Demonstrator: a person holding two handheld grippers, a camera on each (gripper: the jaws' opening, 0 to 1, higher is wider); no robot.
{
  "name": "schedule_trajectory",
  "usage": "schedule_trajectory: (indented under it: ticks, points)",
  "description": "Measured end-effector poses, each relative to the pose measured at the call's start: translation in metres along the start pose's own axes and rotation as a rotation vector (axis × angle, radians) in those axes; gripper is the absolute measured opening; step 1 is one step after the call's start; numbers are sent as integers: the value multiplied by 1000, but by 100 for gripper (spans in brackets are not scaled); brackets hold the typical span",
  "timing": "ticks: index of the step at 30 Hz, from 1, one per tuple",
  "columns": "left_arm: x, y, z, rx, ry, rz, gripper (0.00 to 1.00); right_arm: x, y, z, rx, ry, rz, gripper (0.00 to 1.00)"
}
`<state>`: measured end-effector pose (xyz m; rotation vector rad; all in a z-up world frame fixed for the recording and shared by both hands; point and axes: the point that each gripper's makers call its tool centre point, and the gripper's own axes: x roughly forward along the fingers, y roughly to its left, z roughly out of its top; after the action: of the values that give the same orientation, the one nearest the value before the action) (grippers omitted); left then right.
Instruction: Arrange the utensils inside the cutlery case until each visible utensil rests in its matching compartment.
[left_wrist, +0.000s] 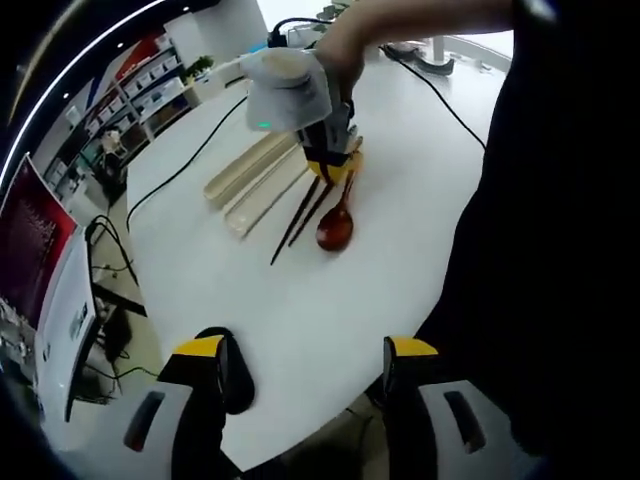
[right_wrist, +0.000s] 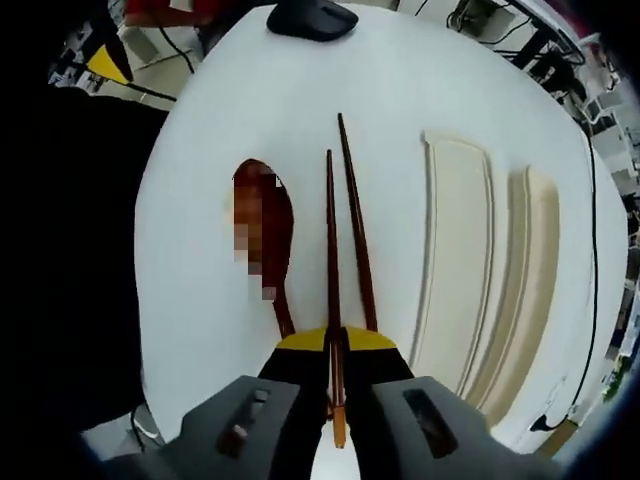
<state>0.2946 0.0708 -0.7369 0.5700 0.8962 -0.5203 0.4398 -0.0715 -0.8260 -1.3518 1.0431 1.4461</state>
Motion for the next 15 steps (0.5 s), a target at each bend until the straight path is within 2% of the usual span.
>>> schedule_trajectory:
  ticks: [6,9,15]
  points:
    - [-2,5,4,-5,-9,13,64,-1,1,0,41,15,-15,1]
    - [-2,7,9,20,1,9,63,-1,2,0,47,25,-27,1]
    - [-4,15,18,8,-32,35,64,-1,1,-1,55,25,-32,1]
